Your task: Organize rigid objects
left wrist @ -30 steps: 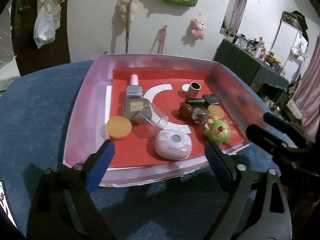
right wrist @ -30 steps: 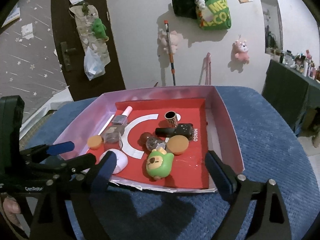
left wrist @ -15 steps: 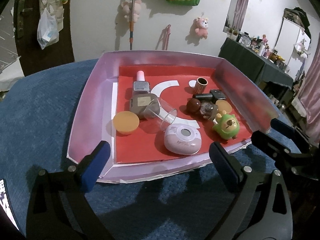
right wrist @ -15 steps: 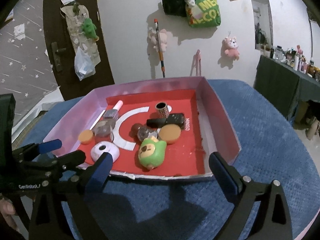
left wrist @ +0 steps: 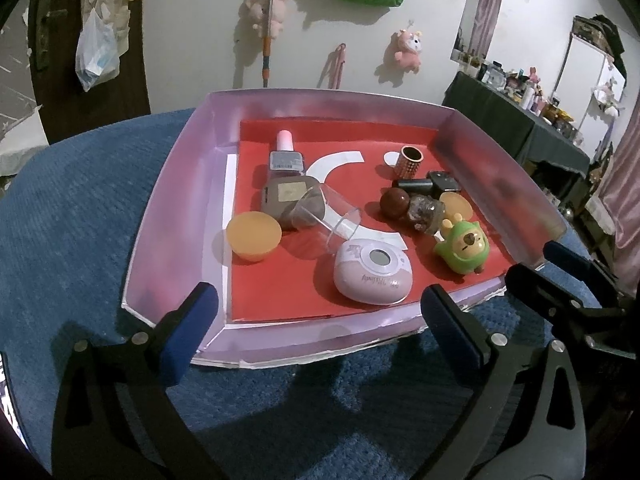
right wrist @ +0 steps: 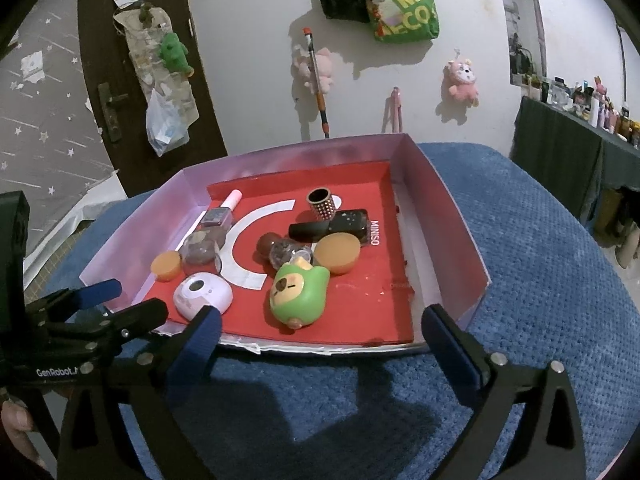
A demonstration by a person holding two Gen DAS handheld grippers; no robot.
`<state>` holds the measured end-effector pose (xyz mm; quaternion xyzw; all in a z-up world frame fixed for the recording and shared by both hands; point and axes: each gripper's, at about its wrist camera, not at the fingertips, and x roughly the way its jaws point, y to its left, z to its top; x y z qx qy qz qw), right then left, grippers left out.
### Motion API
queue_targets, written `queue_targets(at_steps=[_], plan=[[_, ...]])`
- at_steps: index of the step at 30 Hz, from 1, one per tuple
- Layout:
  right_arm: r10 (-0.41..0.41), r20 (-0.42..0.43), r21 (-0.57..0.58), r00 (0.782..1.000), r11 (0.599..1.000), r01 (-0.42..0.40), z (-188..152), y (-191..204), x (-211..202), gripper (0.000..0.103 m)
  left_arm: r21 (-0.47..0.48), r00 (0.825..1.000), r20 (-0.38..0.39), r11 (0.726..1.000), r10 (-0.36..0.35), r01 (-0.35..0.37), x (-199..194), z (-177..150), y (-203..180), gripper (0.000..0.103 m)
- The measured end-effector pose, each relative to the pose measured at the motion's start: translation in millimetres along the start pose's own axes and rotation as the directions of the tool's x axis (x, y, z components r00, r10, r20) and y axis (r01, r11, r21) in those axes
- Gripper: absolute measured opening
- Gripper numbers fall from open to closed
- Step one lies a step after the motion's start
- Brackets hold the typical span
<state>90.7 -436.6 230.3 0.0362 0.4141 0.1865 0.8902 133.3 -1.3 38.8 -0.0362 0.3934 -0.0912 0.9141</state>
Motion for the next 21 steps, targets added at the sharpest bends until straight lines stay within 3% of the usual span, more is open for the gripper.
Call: queue_targets(at_steps=[21], plan=[[-0.025,0.011,-0.033,1.000,0.999,0.025,-2.1,5.7,2.5,0.103,-0.003,1.000,-0.020,1.000,0.007,-0.007,5.7,-2.7,-0.2,0.103]])
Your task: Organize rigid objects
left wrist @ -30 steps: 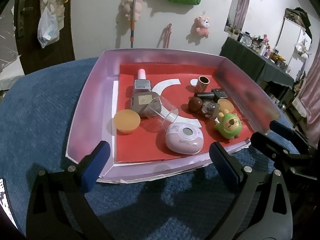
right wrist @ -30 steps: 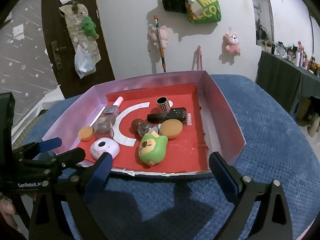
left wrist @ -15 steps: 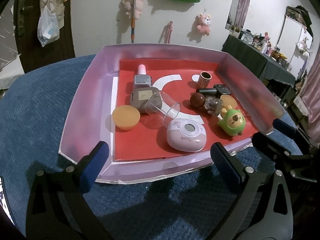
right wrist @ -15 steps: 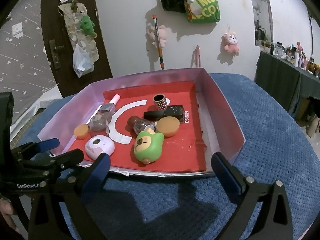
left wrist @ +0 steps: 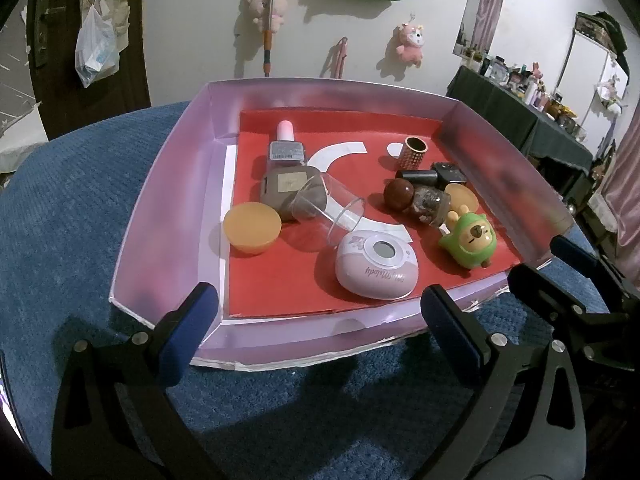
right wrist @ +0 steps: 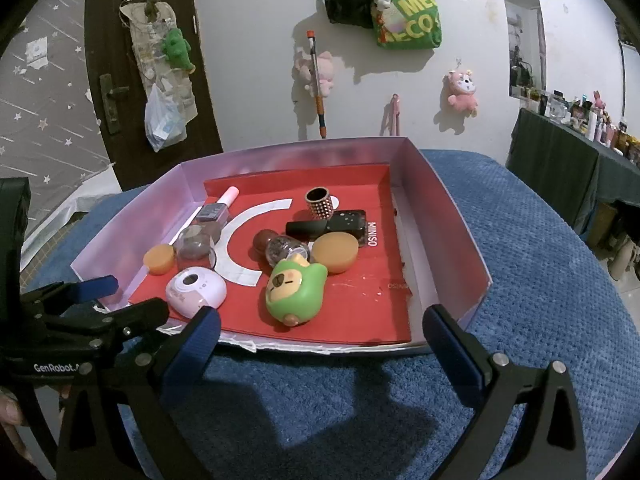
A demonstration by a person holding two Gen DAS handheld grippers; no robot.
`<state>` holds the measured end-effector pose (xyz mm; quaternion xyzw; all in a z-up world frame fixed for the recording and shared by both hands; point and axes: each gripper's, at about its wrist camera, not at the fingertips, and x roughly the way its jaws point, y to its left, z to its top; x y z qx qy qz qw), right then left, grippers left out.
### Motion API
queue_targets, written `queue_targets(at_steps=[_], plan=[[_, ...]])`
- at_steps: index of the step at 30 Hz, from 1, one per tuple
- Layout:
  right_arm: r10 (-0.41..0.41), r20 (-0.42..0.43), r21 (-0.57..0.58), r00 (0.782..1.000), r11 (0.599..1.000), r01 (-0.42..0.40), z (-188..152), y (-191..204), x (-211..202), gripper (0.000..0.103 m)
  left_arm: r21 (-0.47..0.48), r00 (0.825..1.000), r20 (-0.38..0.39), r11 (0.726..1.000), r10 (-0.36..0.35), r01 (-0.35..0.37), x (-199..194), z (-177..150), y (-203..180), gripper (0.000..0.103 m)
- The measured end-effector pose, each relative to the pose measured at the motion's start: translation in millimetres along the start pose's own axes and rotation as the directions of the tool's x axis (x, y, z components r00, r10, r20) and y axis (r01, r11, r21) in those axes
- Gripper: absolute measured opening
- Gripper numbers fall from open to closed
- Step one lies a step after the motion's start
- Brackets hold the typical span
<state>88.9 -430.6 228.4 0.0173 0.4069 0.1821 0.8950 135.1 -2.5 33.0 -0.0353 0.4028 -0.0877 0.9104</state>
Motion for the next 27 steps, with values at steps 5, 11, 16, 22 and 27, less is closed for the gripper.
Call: queue_targets(at_steps=[5,11,16,22,27], plan=[[0.000,0.000,0.001,1.000,1.000,0.000,0.0,0.1,0.1,0.103,0.003,1.000,0.000,1.000,0.004,-0.004,0.4,-0.4,-0.1,0.103],[0.000,-0.002,0.002,1.000,1.000,0.000,0.3,-0.3,0.0,0.103,0.002,1.000,0.001,1.000,0.004,-0.004,0.5,-0.5,-0.1,0.103],[0.001,-0.004,0.003,1.000,1.000,-0.001,0.5,0.2,-0.4,0.103,0.003,1.000,0.002,1.000,0.006,-0.006,0.1,-0.7,-0.4,0.103],[0.002,-0.006,0.005,1.000,1.000,-0.002,0.6,-1.0,-0.4,0.103,0.000,1.000,0.010,1.000,0.003,-0.003,-1.4,0.7,-0.5,0.103],[0.014,0.006,0.004,1.000,1.000,-0.014,2.0,1.2,-4.4,0.103,-0.001,1.000,0.029,1.000,-0.001,0.001,-6.2,3.1,0.0,0.103]])
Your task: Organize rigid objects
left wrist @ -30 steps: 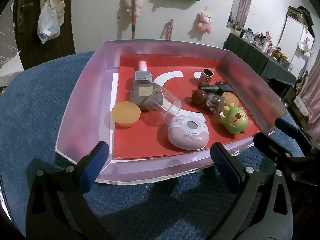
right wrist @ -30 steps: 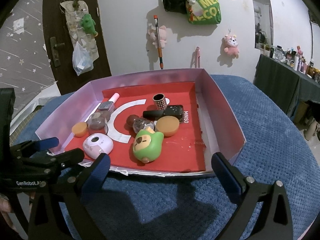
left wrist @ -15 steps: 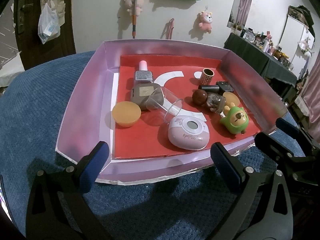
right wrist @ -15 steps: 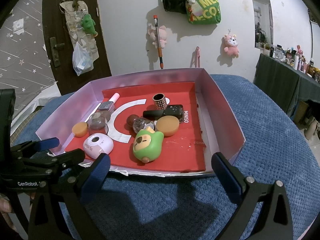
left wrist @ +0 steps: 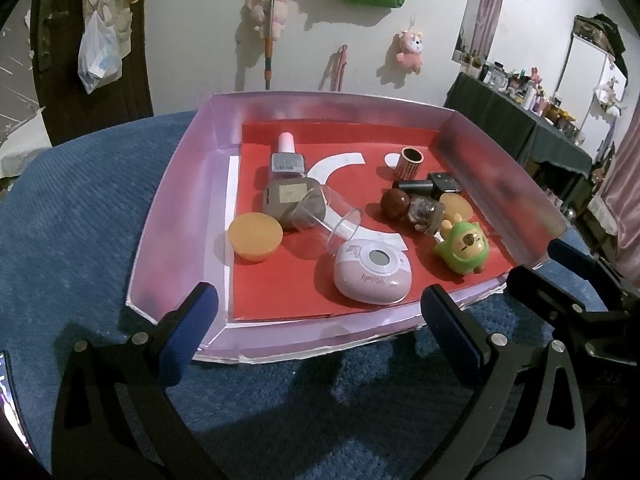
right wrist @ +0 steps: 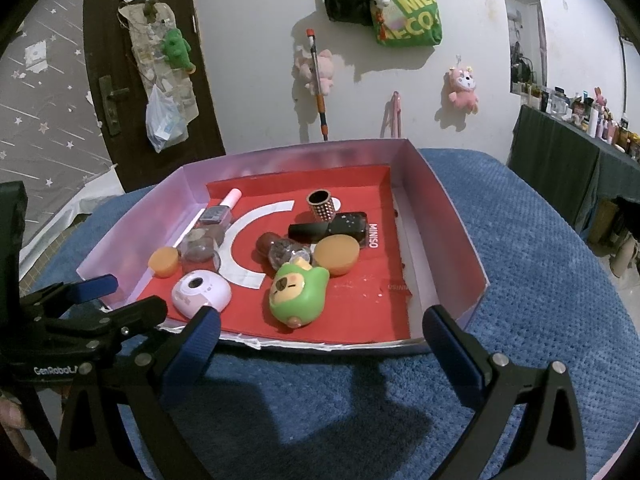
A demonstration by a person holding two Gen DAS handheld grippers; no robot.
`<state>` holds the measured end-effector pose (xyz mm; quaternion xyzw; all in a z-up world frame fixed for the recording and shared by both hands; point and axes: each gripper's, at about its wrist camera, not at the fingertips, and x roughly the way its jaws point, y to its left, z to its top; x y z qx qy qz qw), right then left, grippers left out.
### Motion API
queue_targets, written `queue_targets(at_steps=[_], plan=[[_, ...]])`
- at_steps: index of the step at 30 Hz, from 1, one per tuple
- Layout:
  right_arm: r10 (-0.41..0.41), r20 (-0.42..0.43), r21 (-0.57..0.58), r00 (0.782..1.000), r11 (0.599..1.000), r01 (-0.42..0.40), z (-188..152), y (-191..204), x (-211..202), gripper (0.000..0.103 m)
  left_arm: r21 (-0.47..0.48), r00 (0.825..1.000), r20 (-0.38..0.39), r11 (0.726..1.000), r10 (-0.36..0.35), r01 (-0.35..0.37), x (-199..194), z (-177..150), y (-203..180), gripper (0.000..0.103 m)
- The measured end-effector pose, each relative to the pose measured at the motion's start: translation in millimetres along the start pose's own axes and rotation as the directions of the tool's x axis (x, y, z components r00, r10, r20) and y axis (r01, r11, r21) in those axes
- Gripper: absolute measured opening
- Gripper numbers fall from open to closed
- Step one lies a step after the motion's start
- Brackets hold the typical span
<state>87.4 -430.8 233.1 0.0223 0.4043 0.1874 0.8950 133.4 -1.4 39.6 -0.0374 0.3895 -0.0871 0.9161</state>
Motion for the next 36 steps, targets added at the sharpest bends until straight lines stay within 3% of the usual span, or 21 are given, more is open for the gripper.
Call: queue_targets(at_steps=[17,36], plan=[[0.011,0.040,0.002,0.999,1.000,-0.011,-1.9,3.5,-38.7,0.103,0.011,0.999,0.032,1.000,-0.010,0.009,-27.8,-5.1,-5.7,0.103],[0.006,-0.113,0.023,0.994,1.000,-0.003,-44.9,-8.9,-27.0,0.103,-0.003,0.998,-0.063,1.000,-0.022,0.022,-17.9,-44.1,-9.8,0.103]])
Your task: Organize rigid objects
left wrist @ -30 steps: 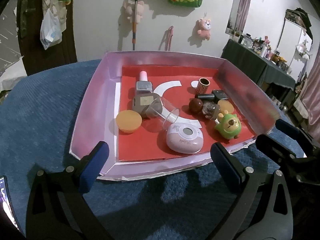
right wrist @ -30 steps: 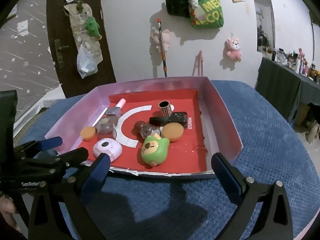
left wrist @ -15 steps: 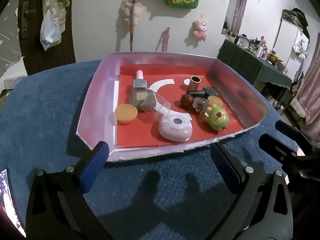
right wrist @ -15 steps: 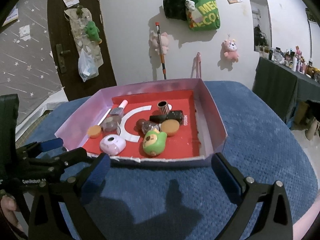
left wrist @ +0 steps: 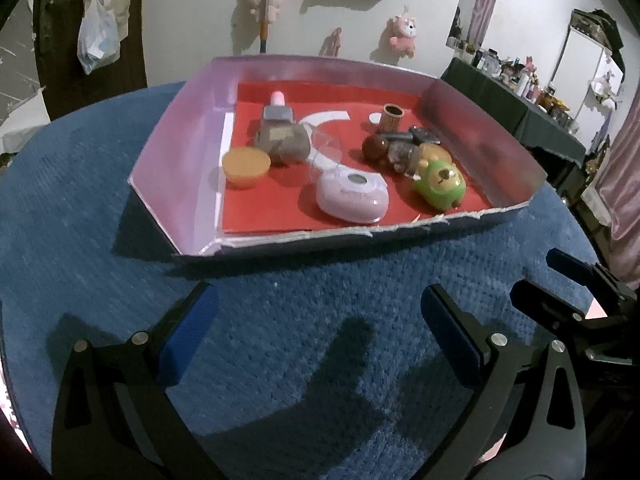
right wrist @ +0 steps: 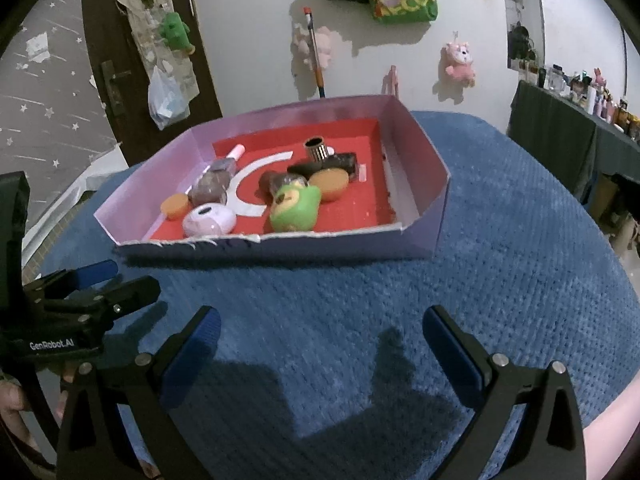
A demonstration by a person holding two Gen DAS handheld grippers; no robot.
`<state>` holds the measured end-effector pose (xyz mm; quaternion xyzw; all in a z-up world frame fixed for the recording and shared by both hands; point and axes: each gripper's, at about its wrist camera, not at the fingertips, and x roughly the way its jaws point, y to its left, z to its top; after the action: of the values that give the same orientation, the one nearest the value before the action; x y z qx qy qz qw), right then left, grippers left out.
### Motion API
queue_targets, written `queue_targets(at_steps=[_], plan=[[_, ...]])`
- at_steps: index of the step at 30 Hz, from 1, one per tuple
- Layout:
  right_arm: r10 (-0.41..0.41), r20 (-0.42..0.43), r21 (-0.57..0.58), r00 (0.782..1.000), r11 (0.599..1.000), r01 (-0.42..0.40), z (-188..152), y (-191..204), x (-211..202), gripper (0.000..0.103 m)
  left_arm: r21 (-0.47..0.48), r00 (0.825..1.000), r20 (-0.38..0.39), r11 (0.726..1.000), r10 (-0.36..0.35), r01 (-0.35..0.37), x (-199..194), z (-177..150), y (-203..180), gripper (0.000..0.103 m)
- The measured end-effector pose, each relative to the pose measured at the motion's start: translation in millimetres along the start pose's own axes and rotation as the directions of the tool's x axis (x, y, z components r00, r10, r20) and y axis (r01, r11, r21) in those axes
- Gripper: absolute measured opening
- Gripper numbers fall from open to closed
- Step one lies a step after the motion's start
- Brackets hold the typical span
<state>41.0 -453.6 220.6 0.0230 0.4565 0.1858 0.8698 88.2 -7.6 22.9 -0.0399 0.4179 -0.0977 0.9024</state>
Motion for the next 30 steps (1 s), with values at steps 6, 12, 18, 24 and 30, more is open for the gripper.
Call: queue_targets(at_steps=[6,12,18,24,30], plan=[[-0.010,-0.017,0.000,1.000,1.000,0.010,-0.6,-0.5,5.3,0.103,-0.004,1.000,-0.028,1.000,-0.005,0.005,7.6,-5.8,-0.7,0.103],[-0.014,-0.035,0.007,0.999,1.000,0.014,-2.0,-3.2,10.6,0.103,-0.005,0.999,-0.038,1.000,-0.001,0.001,10.5,-7.6,-0.7,0.103],[-0.018,-0.058,0.009,0.998,1.000,0.019,-6.3,-4.7,17.2,0.103,0.021,0.999,-0.041,0.999,0.028,-0.027,13.0,-8.4,-5.0,0.103],[-0.023,-0.055,0.003,0.998,1.000,0.023,-8.0,-5.2,16.8,0.103,0.065,0.995,-0.062,0.995,0.079,-0.075,17.2,-9.7,-12.3,0.103],[-0.031,-0.051,-0.006,0.998,1.000,0.031,-8.1,-3.7,17.7,0.103,0.029,0.998,-0.048,0.999,0.045,-0.043,13.2,-9.5,-6.6,0.103]])
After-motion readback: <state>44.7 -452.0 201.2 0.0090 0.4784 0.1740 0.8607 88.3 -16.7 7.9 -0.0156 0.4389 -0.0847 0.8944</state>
